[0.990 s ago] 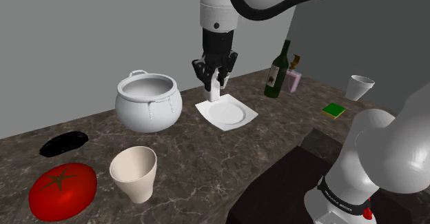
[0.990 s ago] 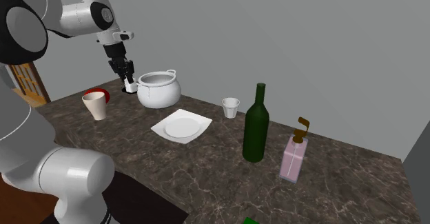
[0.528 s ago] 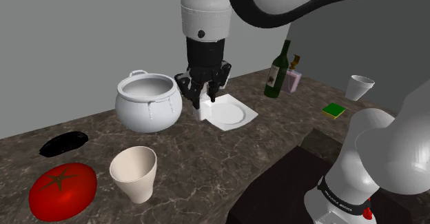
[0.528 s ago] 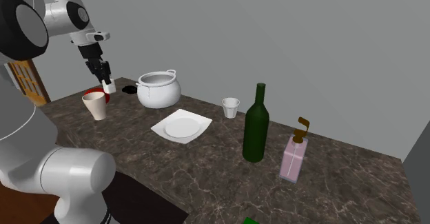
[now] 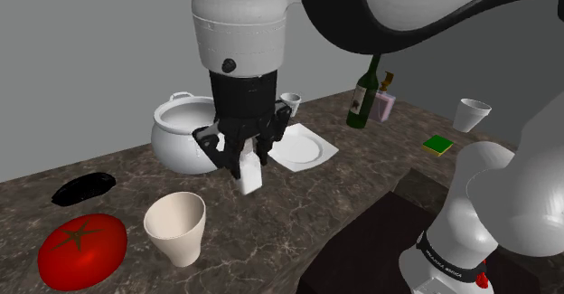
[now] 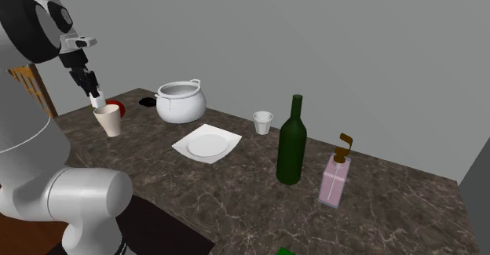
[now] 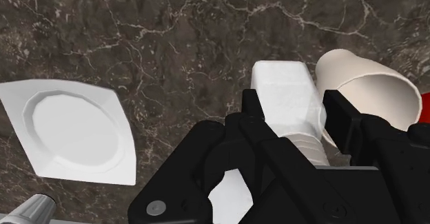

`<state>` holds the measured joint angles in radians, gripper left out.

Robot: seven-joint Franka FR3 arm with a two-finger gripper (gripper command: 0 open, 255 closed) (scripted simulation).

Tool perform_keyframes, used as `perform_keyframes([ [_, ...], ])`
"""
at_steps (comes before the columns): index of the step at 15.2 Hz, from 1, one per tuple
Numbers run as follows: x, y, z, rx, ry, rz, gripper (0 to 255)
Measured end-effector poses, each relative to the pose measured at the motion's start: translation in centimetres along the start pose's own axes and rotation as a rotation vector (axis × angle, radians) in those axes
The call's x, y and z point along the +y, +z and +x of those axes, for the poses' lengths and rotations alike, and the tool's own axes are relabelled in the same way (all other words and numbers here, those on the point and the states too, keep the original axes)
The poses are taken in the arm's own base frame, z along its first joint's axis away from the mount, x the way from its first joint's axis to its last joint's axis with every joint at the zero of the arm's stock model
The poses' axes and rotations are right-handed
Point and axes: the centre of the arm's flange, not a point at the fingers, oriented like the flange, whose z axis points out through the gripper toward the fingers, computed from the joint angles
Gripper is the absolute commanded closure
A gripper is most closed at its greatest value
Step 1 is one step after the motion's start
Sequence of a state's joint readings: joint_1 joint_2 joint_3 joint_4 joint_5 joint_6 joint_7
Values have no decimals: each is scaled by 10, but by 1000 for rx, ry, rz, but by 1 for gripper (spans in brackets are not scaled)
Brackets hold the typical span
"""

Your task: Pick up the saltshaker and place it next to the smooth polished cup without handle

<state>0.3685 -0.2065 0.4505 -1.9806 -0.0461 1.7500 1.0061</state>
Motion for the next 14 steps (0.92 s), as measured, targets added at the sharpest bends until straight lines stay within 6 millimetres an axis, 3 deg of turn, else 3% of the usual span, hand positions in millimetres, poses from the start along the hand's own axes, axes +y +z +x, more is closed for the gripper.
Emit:
perform_keyframes([
  [4, -13, 13, -9, -1, 1, 0, 255],
  [14, -20, 66, -15, -1, 2, 0, 255],
])
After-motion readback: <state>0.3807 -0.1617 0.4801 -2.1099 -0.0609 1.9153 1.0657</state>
